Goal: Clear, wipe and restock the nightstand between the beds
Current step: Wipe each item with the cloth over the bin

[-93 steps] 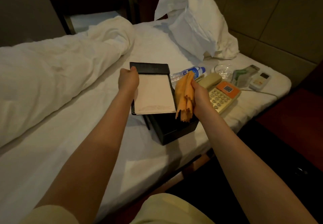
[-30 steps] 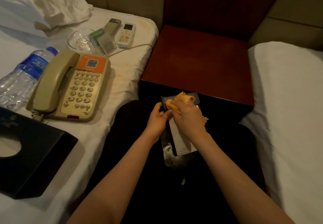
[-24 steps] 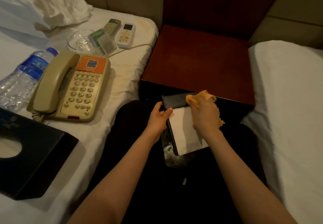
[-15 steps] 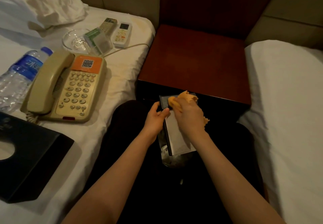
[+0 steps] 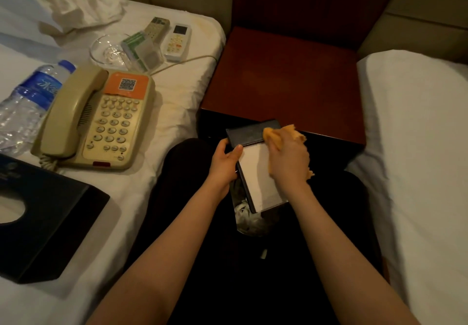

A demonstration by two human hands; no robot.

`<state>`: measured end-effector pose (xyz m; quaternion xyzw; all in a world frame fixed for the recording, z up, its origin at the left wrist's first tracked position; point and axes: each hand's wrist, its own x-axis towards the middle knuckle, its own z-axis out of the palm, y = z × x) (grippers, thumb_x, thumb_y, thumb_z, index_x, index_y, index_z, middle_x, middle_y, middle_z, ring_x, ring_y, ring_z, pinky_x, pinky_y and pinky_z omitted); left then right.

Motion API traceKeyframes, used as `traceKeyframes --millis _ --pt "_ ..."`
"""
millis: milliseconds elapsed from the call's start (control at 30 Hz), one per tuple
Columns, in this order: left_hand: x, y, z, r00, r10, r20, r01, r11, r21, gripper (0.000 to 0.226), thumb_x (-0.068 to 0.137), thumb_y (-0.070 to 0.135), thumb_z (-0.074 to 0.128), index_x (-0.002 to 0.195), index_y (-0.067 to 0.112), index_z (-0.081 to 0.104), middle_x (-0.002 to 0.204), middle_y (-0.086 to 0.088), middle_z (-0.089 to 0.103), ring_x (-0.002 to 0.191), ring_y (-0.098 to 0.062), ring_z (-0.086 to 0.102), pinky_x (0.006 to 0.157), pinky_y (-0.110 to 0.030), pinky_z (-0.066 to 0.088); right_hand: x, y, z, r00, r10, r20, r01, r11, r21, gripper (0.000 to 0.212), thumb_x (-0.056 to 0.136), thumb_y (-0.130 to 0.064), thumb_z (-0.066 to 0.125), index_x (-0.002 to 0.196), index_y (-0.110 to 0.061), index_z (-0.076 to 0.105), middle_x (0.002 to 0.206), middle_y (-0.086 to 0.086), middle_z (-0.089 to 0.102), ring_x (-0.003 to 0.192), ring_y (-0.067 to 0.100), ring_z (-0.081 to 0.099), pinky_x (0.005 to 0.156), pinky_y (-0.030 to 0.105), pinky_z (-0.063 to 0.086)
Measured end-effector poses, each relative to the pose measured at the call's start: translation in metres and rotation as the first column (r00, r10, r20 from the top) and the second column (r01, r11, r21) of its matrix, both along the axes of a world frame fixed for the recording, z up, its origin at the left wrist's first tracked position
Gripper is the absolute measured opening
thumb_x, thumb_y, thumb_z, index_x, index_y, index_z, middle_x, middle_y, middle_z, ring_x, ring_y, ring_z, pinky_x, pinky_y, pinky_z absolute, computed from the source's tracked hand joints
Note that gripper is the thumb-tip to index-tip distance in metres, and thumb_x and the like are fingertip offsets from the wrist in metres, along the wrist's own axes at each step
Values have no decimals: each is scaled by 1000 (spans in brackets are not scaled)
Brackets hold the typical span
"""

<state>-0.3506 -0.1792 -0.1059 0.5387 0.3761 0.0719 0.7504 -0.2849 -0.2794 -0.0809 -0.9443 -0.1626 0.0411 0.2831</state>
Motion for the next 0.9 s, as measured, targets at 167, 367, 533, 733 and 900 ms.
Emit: traceKeyframes --millis 167,367,533,733,900 --pt "0 -2 -1 1000 30 -4 -30 1000 -10 34 99 19 44 133 18 41 112 -4 62 98 -20 60 76 -37 50 -27 2 -6 978 206 -38 -209 973 -101 35 98 -37 43 129 -22 48 114 12 56 93 31 59 69 32 42" --pt "-2 0 -2 997 71 6 -71 997 -40 36 99 21 44 135 22 39 115 -3 61 103 -22 59 85 -42 50 -31 -12 -17 950 307 52 -298 946 -131 35 96 -33 48 130 -21 50 113 14 58 96 35 59 74 36 46" --pt "1 1 -3 992 126 -11 -127 990 -56 42 99 24 45 140 22 34 127 -4 57 117 -25 55 95 -47 44 -8 -24 -11 999 31 -26 -33 997 -65 30 96 -33 47 125 -22 48 115 10 57 95 28 58 75 37 47" --pt "2 2 -6 986 164 -19 -165 984 -62 45 99 25 45 142 23 32 136 -5 52 123 -27 51 100 -52 44 -13 -35 -21 993 114 -2 -114 992 -52 29 97 -40 44 120 -23 49 109 5 59 89 23 58 68 32 45" --pt "5 5 -6 973 230 21 -228 971 -76 39 100 22 43 139 21 35 121 0 55 106 -20 56 80 -38 52 -8 -47 -22 963 269 -15 -270 959 -88 30 93 -37 51 120 -24 51 110 3 59 91 22 59 69 30 45"
